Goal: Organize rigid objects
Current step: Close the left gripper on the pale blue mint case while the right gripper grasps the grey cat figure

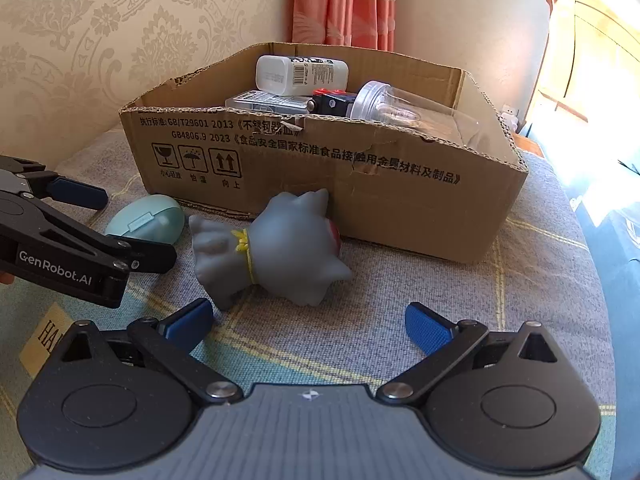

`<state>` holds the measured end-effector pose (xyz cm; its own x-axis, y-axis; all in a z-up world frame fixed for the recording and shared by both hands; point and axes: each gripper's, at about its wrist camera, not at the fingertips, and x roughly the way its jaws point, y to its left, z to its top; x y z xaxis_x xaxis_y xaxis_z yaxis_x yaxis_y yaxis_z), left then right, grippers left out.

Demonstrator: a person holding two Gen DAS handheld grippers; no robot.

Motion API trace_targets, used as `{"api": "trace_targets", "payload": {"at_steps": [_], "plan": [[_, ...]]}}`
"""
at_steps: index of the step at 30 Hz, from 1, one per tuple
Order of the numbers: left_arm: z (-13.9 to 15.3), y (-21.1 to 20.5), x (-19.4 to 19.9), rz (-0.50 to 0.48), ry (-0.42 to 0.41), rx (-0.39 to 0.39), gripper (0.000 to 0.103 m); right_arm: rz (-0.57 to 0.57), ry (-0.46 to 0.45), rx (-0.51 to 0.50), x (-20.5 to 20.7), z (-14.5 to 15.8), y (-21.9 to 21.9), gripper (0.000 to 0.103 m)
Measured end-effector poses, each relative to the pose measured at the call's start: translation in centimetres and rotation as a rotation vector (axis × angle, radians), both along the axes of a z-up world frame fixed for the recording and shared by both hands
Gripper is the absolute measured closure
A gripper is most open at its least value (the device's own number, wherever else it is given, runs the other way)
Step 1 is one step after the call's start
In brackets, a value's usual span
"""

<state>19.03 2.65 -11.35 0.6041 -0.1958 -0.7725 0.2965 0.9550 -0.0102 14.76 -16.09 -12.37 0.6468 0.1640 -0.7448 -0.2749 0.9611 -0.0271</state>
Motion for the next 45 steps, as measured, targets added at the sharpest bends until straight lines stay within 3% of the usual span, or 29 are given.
{"api": "trace_targets", "payload": {"at_steps": [3, 5, 6, 13, 28, 30, 34, 37, 45], "plan": [[0.3, -0.2, -0.1, -0.006, -0.018, -0.014, 0.025, 0.0, -0.002, 0.001, -0.1, 0.0, -0.1, 0.0], [0.5, -0.4, -0.5, -0.012, -0.031, -0.02, 0.049, -0.001, -0.004, 0.002, 0.0, 0.0, 0.0, 0.0], [0.6, -0.6, -0.7, -0.016, -0.034, -0.02, 0.051, -0.001, -0.005, 0.002, 0.0, 0.0, 0.0, 0.0], [0.6, 0.2, -1.7, 0.04, -0.031, -0.03, 0.051, 0.01, -0.017, 0.004, -0.2, -0.1, 0.0, 0.0], [0.6, 1.7, -2.5, 0.101, -0.035, -0.042, 0.051, 0.221, -0.026, -0.022, 2.4, 0.2, 2.2, 0.001], [0.6, 1.7, -2.5, 0.102, -0.034, -0.043, 0.051, 0.234, -0.034, -0.036, 2.1, 0.5, 2.5, 0.005], [0.6, 1.6, -2.5, 0.103, -0.034, -0.042, 0.051, 0.219, -0.04, -0.035, 2.0, 0.9, 2.7, 0.011], [0.6, 1.6, -2.5, 0.103, -0.034, -0.042, 0.051, 0.181, -0.035, -0.043, 2.2, 1.1, 2.4, 0.024], [0.6, 1.6, -2.6, 0.112, -0.036, -0.04, 0.051, 0.063, 0.035, -0.016, 1.2, 1.7, 1.9, 0.024]]}}
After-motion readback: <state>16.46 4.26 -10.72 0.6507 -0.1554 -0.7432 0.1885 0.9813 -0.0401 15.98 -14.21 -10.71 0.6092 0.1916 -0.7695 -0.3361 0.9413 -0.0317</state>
